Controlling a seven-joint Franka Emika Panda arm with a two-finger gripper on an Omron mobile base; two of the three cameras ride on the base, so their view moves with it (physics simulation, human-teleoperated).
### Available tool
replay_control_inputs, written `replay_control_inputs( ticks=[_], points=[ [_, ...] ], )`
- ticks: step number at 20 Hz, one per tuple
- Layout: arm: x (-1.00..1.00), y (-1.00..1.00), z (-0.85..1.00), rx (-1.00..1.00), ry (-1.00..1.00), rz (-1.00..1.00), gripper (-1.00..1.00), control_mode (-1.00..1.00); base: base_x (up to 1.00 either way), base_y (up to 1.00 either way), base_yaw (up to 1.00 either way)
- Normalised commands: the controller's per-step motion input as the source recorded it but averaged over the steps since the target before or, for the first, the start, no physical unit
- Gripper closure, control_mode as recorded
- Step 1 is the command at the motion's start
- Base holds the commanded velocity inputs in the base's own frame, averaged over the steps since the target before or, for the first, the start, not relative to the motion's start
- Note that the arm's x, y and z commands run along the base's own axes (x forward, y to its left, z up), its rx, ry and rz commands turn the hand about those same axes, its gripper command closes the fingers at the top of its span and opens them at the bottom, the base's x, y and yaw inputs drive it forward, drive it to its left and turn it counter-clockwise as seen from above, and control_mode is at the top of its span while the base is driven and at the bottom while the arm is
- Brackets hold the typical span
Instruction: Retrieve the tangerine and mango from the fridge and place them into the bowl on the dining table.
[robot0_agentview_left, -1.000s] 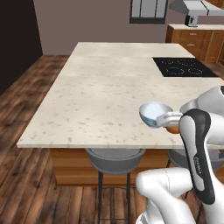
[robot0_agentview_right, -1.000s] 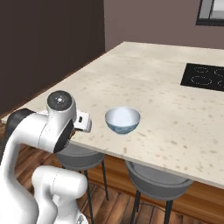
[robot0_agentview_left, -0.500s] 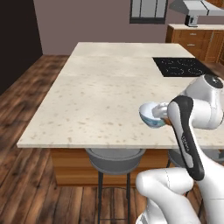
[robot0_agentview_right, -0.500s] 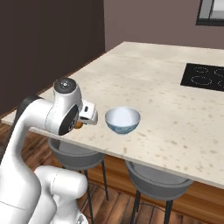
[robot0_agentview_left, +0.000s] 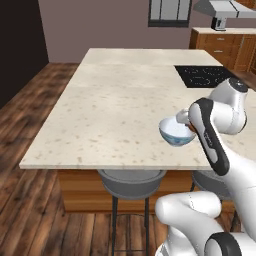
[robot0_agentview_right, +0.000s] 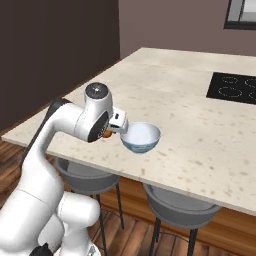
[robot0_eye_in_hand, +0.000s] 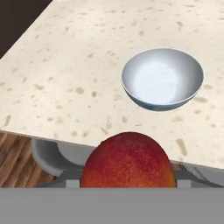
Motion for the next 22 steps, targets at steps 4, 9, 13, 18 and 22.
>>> replay_control_inputs(
  ticks=[4,9,13,18,22],
  points=[
    [0.66,-0.30,-0.16,0.00,0.03,0.00,1.00,-1.00,0.00,0.00,0.00],
    [0.59,-0.19,-0.32,-0.05,0.09,0.00,1.00,-1.00,0.00,0.00,0.00],
    [0.61,-0.16,-0.44,-0.07,0.08,0.00,1.00,-1.00,0.00,0.00,0.00],
    [0.57,-0.21,-0.36,-0.05,0.07,0.01,1.00,-1.00,0.00,0.00,0.00],
    [0.54,-0.25,-0.33,-0.03,0.06,0.02,1.00,-1.00,0.00,0.00,0.00]
  ],
)
